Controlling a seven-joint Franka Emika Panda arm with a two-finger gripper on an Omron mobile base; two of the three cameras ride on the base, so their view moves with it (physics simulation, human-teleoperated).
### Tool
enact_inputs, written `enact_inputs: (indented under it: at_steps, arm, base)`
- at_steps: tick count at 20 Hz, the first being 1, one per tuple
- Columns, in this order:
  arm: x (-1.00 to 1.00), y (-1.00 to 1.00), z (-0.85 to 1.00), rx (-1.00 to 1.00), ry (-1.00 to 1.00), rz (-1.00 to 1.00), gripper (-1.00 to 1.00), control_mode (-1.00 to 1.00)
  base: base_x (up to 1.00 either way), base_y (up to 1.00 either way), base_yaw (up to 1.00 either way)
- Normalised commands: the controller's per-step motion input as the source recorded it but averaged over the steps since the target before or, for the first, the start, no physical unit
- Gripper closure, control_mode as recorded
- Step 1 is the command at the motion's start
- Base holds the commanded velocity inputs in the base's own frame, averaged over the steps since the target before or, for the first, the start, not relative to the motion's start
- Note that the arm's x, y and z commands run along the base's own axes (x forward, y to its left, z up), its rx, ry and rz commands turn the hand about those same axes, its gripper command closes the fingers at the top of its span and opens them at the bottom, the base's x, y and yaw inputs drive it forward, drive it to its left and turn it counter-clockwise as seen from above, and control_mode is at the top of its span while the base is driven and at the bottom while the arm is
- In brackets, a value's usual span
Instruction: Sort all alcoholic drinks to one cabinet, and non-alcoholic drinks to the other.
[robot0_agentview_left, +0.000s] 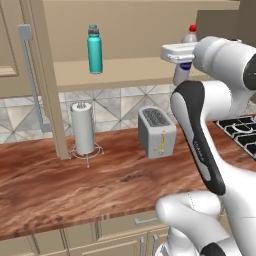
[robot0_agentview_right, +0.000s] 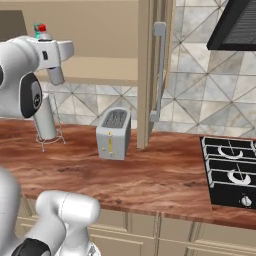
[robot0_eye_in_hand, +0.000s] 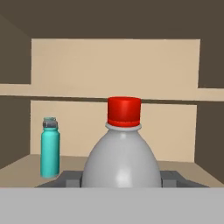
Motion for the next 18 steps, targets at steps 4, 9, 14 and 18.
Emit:
enact_inputs:
  at_steps: [4,9,14,18]
  arm:
    - [0.52,0.00,0.00,0.00,0.00,0.00,1.00,-1.00]
    - [0.45,0.00,0.00,0.00,0.00,0.01,1.00,-1.00]
    - [0.42,0.00,0.00,0.00,0.00,0.02,1.00,-1.00]
    - [0.39,0.00,-0.02,0.00,0.00,0.02,1.00,-1.00]
  base:
    - [0.00,0.00,0.00]
    - [0.00,0.00,0.00]
    - [0.00,0.00,0.00]
    - [0.00,0.00,0.00]
